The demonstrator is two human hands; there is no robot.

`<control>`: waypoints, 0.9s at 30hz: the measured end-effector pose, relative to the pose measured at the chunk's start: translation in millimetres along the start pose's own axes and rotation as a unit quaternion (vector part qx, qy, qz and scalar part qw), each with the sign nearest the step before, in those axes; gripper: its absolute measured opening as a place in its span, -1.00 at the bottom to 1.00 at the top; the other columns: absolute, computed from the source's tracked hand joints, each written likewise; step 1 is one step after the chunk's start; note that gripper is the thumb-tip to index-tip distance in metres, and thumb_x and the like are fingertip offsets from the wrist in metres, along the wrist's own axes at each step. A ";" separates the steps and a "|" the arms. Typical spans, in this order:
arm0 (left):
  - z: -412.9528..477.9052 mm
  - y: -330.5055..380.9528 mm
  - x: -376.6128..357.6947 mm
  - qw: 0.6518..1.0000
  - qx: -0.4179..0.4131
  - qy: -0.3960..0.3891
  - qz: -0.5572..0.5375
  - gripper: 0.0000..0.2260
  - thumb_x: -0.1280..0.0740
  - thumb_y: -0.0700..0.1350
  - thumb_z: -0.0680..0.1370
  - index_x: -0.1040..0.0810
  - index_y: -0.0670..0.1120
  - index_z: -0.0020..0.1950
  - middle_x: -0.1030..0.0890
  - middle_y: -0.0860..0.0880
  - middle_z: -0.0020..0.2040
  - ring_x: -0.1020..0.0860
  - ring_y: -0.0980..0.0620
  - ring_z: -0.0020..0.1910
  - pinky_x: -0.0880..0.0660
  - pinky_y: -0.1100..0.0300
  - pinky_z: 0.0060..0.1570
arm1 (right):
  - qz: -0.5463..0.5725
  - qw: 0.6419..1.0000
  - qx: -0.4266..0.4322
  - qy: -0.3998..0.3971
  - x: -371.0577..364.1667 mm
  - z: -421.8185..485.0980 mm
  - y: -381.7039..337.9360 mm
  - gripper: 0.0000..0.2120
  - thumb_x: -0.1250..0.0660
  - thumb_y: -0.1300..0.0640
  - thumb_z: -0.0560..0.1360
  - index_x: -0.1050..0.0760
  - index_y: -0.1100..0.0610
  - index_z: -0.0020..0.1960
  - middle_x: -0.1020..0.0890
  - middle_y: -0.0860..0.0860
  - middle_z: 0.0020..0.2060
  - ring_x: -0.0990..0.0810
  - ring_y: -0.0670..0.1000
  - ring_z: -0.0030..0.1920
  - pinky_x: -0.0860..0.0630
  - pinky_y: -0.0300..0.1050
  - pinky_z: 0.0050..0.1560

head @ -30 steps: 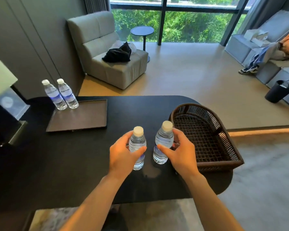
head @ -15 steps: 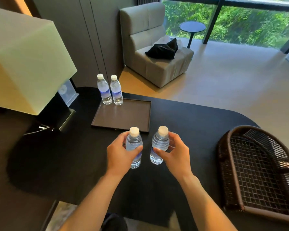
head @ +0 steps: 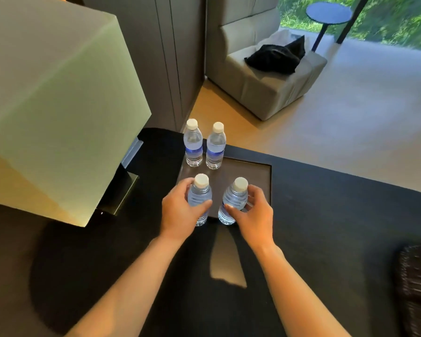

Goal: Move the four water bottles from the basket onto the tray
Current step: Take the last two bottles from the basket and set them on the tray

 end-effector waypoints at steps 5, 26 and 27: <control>51.8 -21.7 2.3 1.000 -0.005 -0.006 0.005 -0.47 -0.63 -0.14 0.39 -0.55 -0.02 0.30 -0.63 0.06 0.21 -0.59 0.12 0.22 -0.58 0.14 0.20 | -0.013 1.000 0.004 0.009 -41.6 44.3 -1.8 -0.37 -0.65 0.12 0.38 -0.37 -0.18 0.27 -0.54 -0.24 0.15 -0.56 -0.15 0.20 -0.52 -0.29 0.18; 127.7 -51.0 -9.5 0.999 -0.038 -0.011 -0.014 -0.44 -0.61 -0.10 0.42 -0.52 -0.03 0.37 -0.60 -0.01 0.31 -0.50 0.17 0.28 -0.50 0.25 0.22 | -0.014 0.999 0.027 0.031 -83.3 111.3 -11.4 -0.41 -0.63 0.11 0.40 -0.40 -0.03 0.31 -0.58 -0.11 0.22 -0.56 -0.11 0.23 -0.51 -0.30 0.21; 128.5 -51.1 -10.0 0.999 -0.040 -0.012 -0.014 -0.44 -0.61 -0.10 0.42 -0.52 -0.03 0.38 -0.60 -0.01 0.31 -0.51 0.16 0.28 -0.51 0.24 0.22 | -0.016 0.999 0.028 0.031 -83.9 111.8 -11.3 -0.41 -0.63 0.11 0.40 -0.40 -0.04 0.31 -0.57 -0.12 0.22 -0.56 -0.11 0.23 -0.50 -0.33 0.20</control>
Point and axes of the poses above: each hand's wrist, its own z-axis towards the middle knuckle, its own x-axis out of the back of the hand, y = z × x, the point moved 6 cm from there along z, towards the middle knuckle
